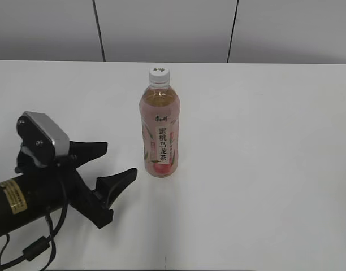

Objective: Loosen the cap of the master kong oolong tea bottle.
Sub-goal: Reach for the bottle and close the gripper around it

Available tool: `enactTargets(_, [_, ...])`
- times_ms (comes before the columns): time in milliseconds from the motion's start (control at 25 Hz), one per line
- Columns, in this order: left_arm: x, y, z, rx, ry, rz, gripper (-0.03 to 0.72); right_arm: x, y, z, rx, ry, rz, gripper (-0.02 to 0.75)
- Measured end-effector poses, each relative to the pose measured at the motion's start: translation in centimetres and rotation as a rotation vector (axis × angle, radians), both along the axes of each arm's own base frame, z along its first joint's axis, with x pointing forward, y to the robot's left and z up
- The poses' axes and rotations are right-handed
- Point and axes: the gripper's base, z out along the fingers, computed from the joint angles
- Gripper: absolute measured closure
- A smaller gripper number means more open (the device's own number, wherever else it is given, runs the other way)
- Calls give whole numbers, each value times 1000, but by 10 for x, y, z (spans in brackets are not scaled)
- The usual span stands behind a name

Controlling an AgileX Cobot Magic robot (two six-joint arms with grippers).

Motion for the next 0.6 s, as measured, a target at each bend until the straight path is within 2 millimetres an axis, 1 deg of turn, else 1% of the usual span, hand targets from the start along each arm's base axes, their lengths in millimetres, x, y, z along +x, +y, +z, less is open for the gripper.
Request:
enactTargets(120, [6,-9,-3,2,-11,-68,174,0,0,0,0,0,0,226])
enactTargets(200, [14,-17,-1,-21,-29,-96,166,0,0,0,0,0,0,226])
enactTargets(600, [43,-35,16,-103,-109,-116,125,0,0,0,0,0,0,226])
